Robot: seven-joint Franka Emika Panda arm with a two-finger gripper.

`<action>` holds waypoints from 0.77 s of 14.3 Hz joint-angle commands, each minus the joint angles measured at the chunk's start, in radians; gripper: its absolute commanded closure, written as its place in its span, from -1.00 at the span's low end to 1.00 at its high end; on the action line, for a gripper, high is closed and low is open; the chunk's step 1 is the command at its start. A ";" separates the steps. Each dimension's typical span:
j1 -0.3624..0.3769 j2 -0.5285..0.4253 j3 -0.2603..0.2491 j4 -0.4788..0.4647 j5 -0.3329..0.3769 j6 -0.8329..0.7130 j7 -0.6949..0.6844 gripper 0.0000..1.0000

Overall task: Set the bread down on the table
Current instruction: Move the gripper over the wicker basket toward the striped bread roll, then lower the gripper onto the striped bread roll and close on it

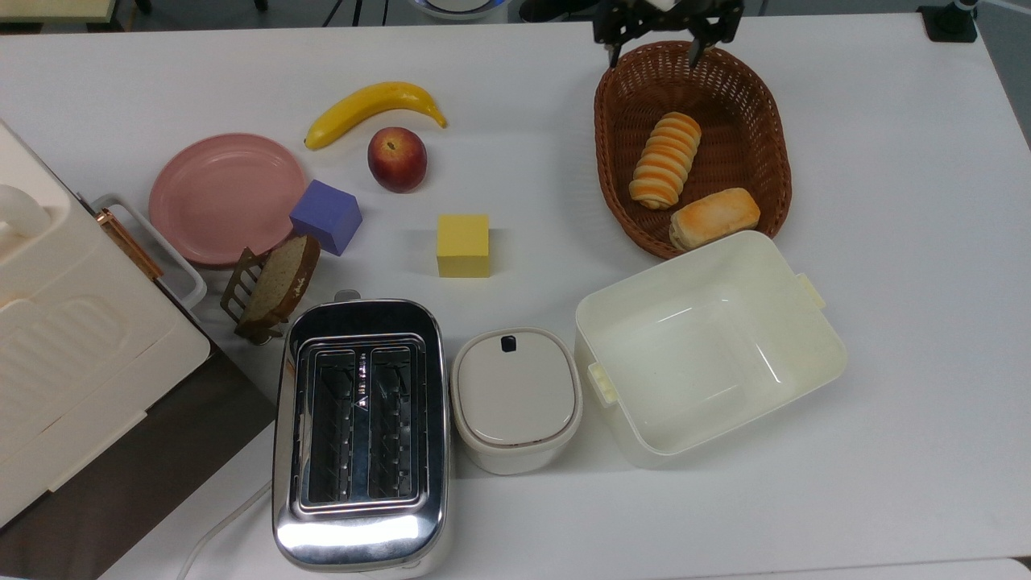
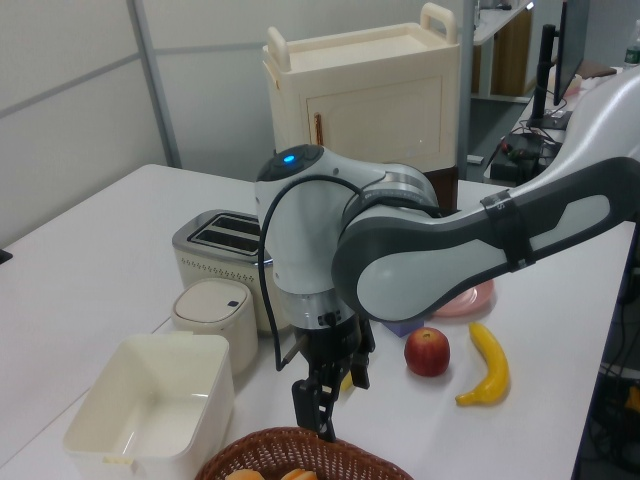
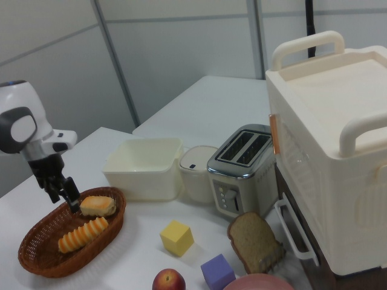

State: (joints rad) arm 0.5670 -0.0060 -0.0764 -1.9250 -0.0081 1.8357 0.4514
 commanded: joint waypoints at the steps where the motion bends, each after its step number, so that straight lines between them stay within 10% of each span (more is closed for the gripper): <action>1: 0.036 -0.034 -0.045 -0.118 -0.009 0.146 0.059 -1.00; 11: 0.027 0.060 0.032 -0.140 -0.043 0.295 0.098 -1.00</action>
State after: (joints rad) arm 0.5871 0.0588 -0.0618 -2.0541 -0.0301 2.0584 0.5025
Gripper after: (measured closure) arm 0.000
